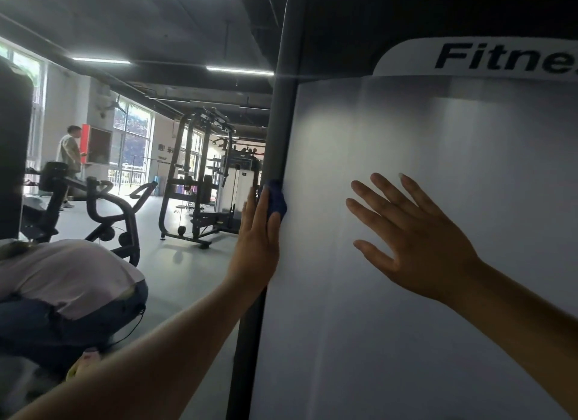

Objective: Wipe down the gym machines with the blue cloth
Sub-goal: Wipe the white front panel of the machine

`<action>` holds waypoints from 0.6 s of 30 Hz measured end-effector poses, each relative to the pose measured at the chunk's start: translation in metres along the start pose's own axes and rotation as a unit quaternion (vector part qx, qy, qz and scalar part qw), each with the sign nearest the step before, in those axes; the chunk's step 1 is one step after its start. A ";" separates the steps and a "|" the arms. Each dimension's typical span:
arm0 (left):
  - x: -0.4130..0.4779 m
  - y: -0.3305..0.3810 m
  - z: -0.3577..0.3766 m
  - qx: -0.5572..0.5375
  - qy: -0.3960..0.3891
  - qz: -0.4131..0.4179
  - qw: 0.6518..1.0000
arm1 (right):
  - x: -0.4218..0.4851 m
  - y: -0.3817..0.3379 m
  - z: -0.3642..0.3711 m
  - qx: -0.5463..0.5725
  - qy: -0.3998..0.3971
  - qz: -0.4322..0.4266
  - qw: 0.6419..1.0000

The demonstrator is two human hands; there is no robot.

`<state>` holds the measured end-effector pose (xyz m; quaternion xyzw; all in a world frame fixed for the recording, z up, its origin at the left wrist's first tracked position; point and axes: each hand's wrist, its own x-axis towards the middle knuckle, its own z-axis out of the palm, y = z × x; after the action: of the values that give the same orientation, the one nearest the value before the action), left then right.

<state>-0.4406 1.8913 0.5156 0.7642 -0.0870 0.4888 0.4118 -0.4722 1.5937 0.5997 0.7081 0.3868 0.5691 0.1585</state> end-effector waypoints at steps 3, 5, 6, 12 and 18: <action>0.042 0.030 -0.007 0.013 0.015 0.008 1.000 | 0.000 0.000 0.001 -0.003 -0.006 0.002 1.000; 0.041 0.029 -0.006 0.002 0.021 0.022 1.000 | 0.000 -0.001 0.001 -0.003 -0.003 0.002 1.000; 0.029 0.022 -0.002 -0.005 0.021 0.020 1.000 | 0.000 -0.001 0.000 -0.002 -0.002 0.003 1.000; -0.026 -0.014 0.007 0.001 -0.002 0.008 1.000 | 0.000 -0.002 0.000 -0.005 -0.005 0.007 1.000; 0.046 0.037 -0.001 0.015 0.023 0.032 0.999 | 0.000 -0.002 0.002 -0.009 -0.015 0.007 1.000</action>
<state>-0.4375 1.8809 0.5735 0.7556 -0.0946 0.5206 0.3861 -0.4712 1.5959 0.5977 0.7176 0.3743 0.5629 0.1673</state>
